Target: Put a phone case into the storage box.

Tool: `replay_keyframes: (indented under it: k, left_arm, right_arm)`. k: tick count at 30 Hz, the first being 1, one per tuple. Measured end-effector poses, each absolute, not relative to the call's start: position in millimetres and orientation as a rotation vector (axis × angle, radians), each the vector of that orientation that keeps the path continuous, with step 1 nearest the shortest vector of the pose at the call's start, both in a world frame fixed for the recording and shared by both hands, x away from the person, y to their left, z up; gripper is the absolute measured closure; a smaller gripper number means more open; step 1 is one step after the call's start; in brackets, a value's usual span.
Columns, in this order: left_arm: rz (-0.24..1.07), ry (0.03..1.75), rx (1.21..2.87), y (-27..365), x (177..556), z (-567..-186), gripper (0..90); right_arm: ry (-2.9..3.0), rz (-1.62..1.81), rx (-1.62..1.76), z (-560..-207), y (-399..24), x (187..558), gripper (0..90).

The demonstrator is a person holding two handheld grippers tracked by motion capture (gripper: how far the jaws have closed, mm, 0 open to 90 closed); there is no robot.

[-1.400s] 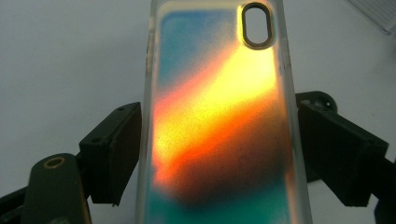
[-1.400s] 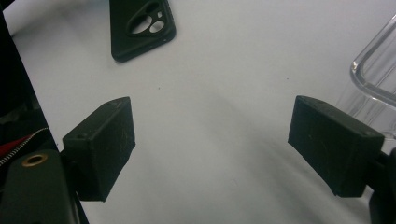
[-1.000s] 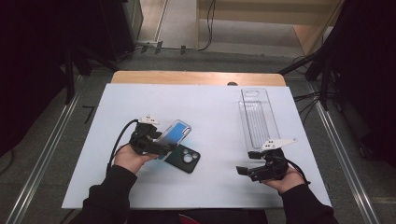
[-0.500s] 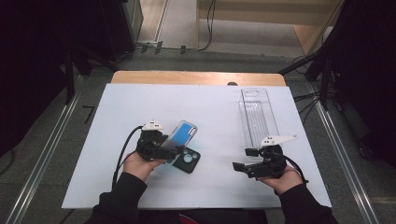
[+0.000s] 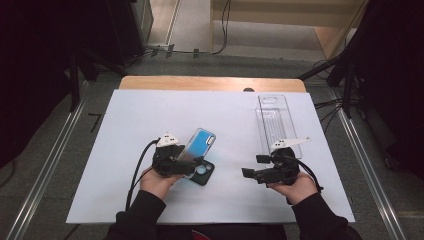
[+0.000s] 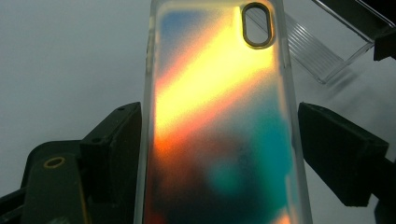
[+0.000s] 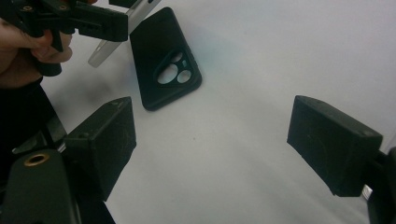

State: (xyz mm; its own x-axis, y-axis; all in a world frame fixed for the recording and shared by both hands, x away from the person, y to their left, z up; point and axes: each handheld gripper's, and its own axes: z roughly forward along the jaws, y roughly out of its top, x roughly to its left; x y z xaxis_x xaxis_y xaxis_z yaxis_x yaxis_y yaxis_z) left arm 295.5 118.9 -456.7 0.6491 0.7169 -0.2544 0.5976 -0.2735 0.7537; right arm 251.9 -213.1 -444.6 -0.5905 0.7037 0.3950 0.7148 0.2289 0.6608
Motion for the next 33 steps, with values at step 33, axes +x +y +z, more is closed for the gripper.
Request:
replay_keyframes:
  k: [33]
  left_arm:
    - [0.254,0.973,1.848,105,283,-475,16.9]
  right_arm:
    - [-2.387,-1.354,-1.459,-423,-168,293,13.7]
